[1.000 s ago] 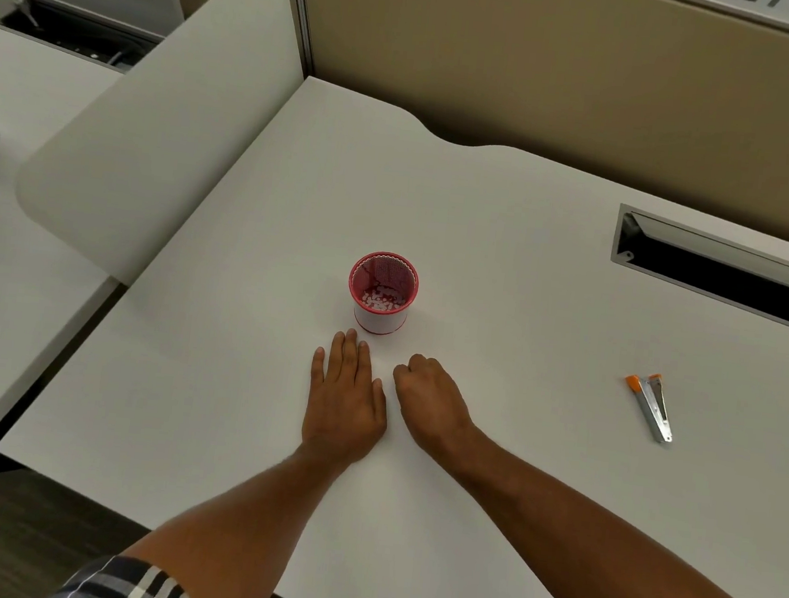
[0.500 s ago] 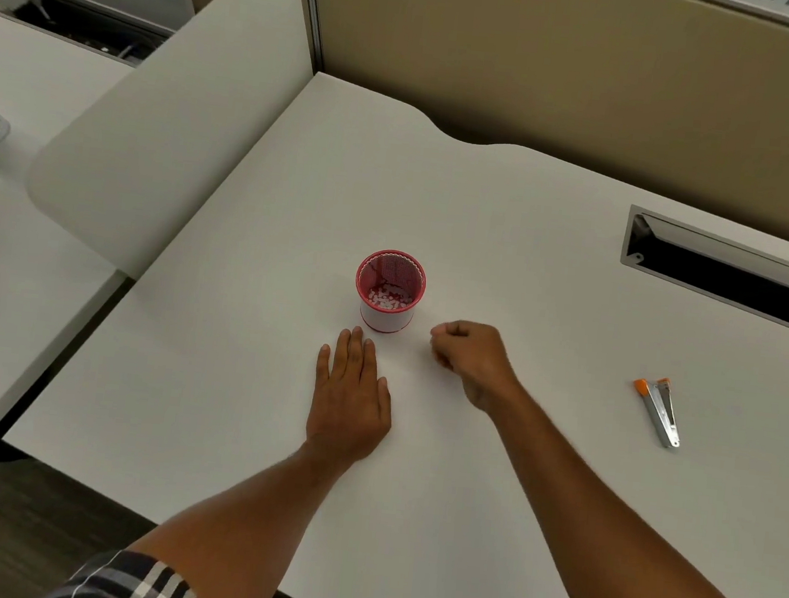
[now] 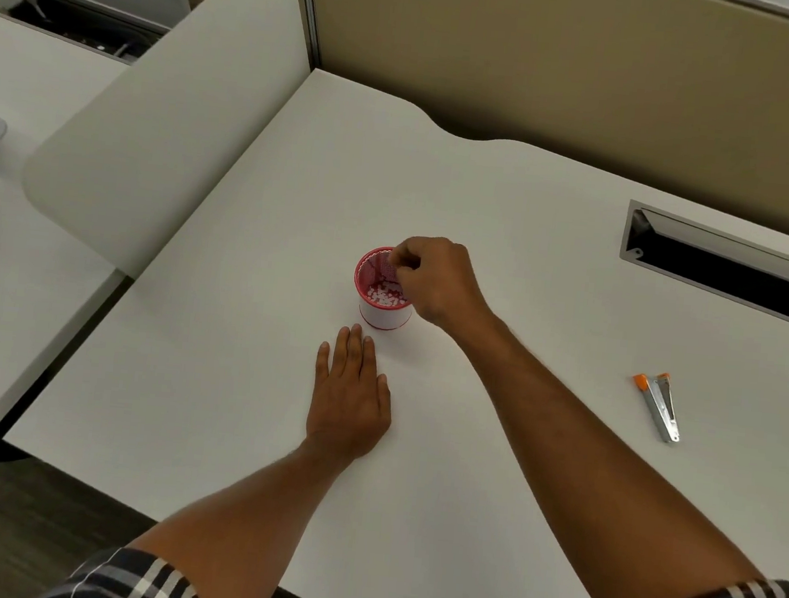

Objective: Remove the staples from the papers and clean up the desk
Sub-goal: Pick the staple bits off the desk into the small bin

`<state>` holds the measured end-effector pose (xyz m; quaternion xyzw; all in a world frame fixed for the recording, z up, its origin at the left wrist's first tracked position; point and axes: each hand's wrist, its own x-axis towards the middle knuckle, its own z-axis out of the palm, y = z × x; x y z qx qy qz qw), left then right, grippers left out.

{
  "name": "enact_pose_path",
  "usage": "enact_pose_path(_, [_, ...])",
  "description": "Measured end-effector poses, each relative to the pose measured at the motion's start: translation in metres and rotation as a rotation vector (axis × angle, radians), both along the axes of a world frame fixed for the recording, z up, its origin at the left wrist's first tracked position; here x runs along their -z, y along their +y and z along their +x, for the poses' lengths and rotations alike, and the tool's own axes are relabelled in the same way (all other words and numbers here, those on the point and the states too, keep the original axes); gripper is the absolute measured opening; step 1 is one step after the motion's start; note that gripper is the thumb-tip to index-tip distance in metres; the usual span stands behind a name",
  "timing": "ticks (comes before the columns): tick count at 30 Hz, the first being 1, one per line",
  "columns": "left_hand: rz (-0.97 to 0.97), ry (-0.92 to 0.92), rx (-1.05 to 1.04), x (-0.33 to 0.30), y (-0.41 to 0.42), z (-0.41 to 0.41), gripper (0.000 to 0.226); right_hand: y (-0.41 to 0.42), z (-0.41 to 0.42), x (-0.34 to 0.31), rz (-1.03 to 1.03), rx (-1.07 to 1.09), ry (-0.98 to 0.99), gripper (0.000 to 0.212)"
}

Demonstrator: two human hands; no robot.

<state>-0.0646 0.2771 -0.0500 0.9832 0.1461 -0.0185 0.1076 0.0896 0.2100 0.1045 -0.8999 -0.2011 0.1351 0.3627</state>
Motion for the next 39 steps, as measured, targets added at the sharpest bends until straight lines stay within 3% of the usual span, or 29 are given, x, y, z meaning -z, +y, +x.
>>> enact_pose_path(3, [-0.006, -0.005, 0.003, -0.001, 0.000, 0.000, 0.064, -0.011, 0.000, -0.004, 0.044, 0.043, 0.011, 0.030])
enact_pose_path(7, [0.002, -0.024, 0.004, 0.000, 0.000, -0.001, 0.063, -0.044, -0.011, 0.010, 0.114, 0.188, 0.068, 0.015])
enact_pose_path(10, [0.009, -0.038, 0.003, 0.002, 0.000, -0.001, 0.061, -0.072, -0.027, 0.050, -0.096, 0.204, 0.168, 0.012])
enact_pose_path(14, [0.016, -0.035, 0.002, 0.003, 0.000, 0.000, 0.062, -0.094, -0.059, 0.097, -0.416, 0.046, 0.219, 0.031])
enact_pose_path(22, [0.024, -0.021, 0.000, 0.002, -0.001, 0.000, 0.064, -0.055, -0.067, 0.112, -0.226, 0.085, 0.094, 0.026])
enact_pose_path(27, [0.025, -0.020, -0.002, 0.001, 0.000, 0.000, 0.063, -0.053, -0.053, 0.111, -0.064, 0.232, 0.203, 0.024])
enact_pose_path(35, [0.029, -0.010, -0.001, 0.004, 0.000, 0.000, 0.062, -0.066, -0.089, 0.117, -0.264, 0.198, 0.140, 0.053])
enact_pose_path(39, [0.021, -0.005, -0.006, 0.005, 0.001, 0.001, 0.062, -0.053, -0.081, 0.121, -0.236, 0.227, 0.100, 0.051])
